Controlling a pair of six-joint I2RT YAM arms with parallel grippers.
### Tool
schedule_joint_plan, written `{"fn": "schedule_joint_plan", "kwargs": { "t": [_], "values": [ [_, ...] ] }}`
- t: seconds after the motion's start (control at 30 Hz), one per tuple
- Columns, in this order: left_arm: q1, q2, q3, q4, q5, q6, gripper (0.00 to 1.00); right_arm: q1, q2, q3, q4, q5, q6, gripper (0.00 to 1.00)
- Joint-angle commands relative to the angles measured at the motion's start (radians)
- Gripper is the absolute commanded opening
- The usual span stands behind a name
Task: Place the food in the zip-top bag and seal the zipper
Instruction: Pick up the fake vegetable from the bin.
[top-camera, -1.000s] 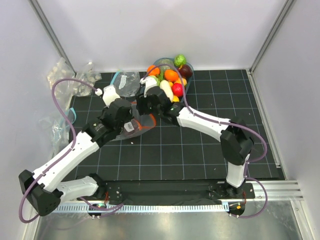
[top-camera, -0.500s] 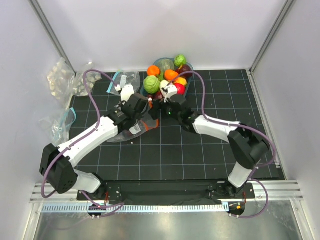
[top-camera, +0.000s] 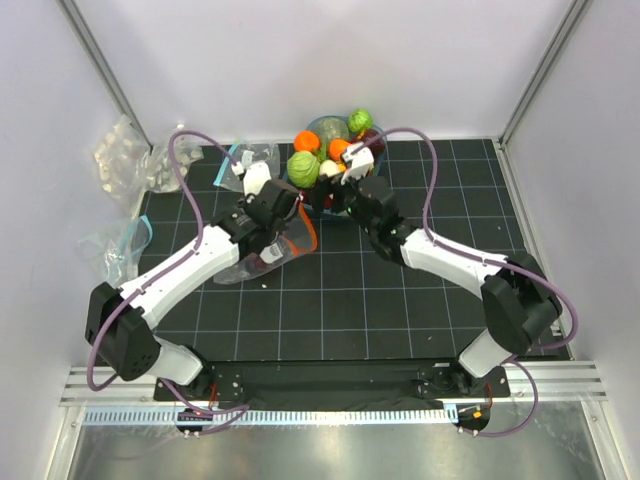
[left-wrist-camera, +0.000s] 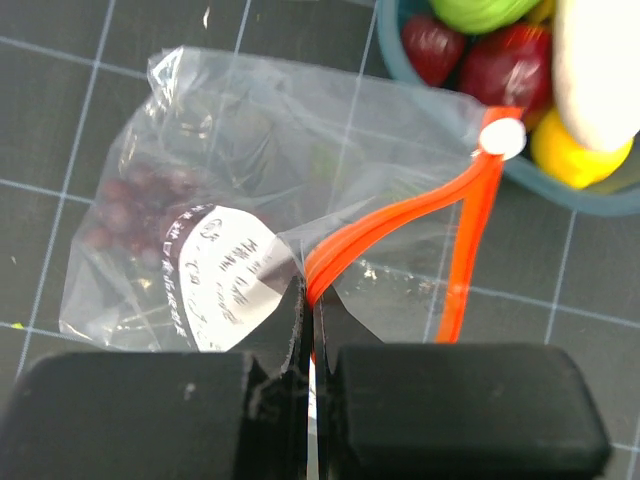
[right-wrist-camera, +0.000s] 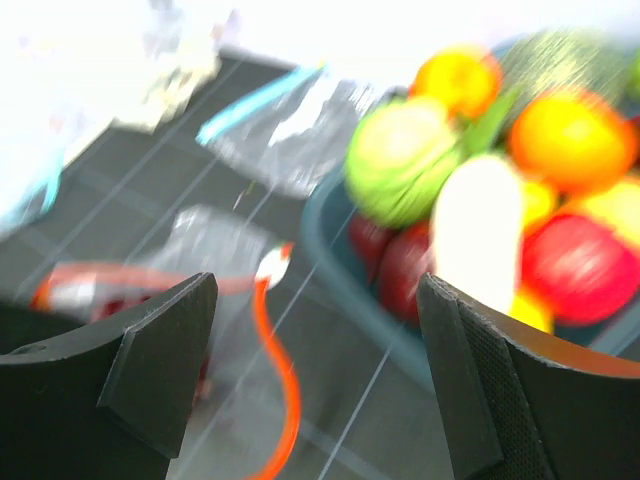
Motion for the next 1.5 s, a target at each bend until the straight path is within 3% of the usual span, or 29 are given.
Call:
{"fn": "schedule_joint_plan", "kwargs": {
  "t": [0.0,0.1,0.2,0.33,0.6,0.73,0.9,1.0,1.03,1.13,1.27,1.47],
  "values": [
    [0.004,0.022,0.130,-0.058,-0.063,0.005,0.00,-0.045,0.050,0.169,-0.065,0.111,-0.035,0.88],
    [-0.001,0.025,0.231,-0.159,-0.049,0.006,0.00,-0.054,0.097,0.229,-0.134,0.166,-0.012,0.87],
    [-0.008,-0.027,0.164,-0.117,-0.041,0.022,0.00,-0.054,0.139,0.266,-0.154,0.198,-0.015,0.87],
    [-0.007,-0.047,0.112,-0.027,-0.110,0.059,0.00,-0.056,0.229,0.470,-0.481,0.204,-0.076,0.88],
    [-0.008,0.045,0.024,0.173,0.003,0.149,0.00,-0.096,0.396,0.547,-0.481,0.201,-0.093,0.84],
    [-0.008,0.147,0.033,0.187,0.032,0.155,0.00,-0.096,0.478,0.579,-0.476,0.206,-0.086,0.80],
    [-0.008,0.157,0.003,0.203,0.013,0.154,0.00,-0.097,0.519,0.622,-0.502,0.224,-0.087,0.78],
    [-0.008,0.116,-0.054,0.232,-0.029,0.137,0.00,-0.096,0.533,0.633,-0.501,0.247,-0.089,0.63],
    [-0.008,0.105,-0.063,0.235,-0.036,0.131,0.01,-0.096,0.529,0.625,-0.499,0.253,-0.087,0.52],
    [-0.008,0.076,-0.083,0.238,-0.021,0.108,0.00,-0.094,0.460,0.529,-0.426,0.244,-0.081,0.46],
    [-0.008,0.036,-0.109,0.259,0.032,0.106,0.00,-0.091,0.319,0.397,-0.347,0.183,-0.058,0.43],
    [-0.010,-0.026,-0.154,0.276,0.013,0.074,0.01,-0.045,0.099,0.225,-0.404,0.070,-0.021,0.41]
  ]
}}
